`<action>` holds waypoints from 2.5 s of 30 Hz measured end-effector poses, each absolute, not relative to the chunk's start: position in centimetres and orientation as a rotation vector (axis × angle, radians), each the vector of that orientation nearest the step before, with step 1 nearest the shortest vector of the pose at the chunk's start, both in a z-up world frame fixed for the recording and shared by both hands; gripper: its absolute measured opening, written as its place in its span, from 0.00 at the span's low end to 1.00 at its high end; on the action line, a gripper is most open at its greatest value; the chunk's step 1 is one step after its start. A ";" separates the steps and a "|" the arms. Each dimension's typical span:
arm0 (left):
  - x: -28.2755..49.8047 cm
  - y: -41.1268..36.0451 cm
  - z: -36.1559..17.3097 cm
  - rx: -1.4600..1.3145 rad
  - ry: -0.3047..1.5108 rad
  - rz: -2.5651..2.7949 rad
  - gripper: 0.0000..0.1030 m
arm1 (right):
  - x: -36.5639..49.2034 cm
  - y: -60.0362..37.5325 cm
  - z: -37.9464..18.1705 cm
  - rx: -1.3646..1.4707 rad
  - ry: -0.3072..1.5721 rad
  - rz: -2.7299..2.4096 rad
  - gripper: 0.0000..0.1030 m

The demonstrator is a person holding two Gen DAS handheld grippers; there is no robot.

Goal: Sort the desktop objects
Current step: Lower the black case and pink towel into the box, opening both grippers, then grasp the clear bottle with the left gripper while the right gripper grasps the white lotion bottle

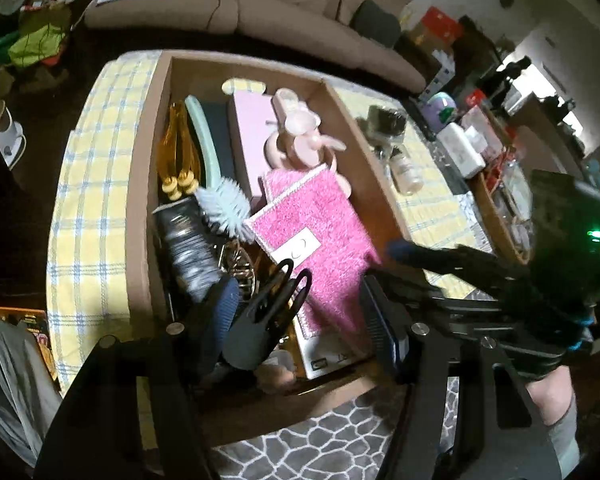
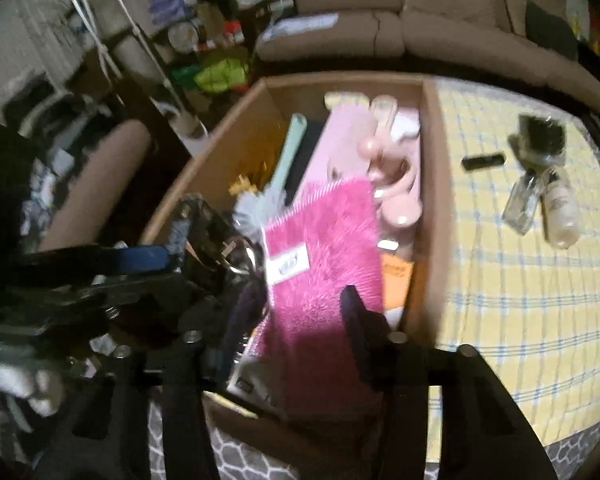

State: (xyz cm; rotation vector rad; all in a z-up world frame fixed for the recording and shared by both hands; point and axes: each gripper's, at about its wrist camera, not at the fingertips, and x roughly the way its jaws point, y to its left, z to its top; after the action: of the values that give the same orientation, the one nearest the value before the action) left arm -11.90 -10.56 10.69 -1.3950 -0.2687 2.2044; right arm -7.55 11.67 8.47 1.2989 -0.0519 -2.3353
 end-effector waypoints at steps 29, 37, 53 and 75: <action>-23.0 13.1 11.2 -1.371 0.176 2.252 1.00 | -15.6 34.9 7.3 1.349 -0.154 -2.655 0.81; -25.7 16.1 8.2 -1.427 0.235 2.232 1.00 | -18.9 35.8 4.7 1.384 -0.156 -2.628 0.81; -28.0 19.1 4.6 -1.594 0.320 2.148 1.00 | -23.3 36.1 -0.4 1.456 -0.193 -2.561 0.78; -28.1 24.0 0.1 -1.644 0.450 2.136 0.34 | -17.2 42.2 2.1 1.487 -0.173 -2.558 0.47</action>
State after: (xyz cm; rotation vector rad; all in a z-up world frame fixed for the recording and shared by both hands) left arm -28.07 23.99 0.12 -1.6441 0.4502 2.1359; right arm -17.22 42.21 2.10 1.4870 -0.1732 -2.5580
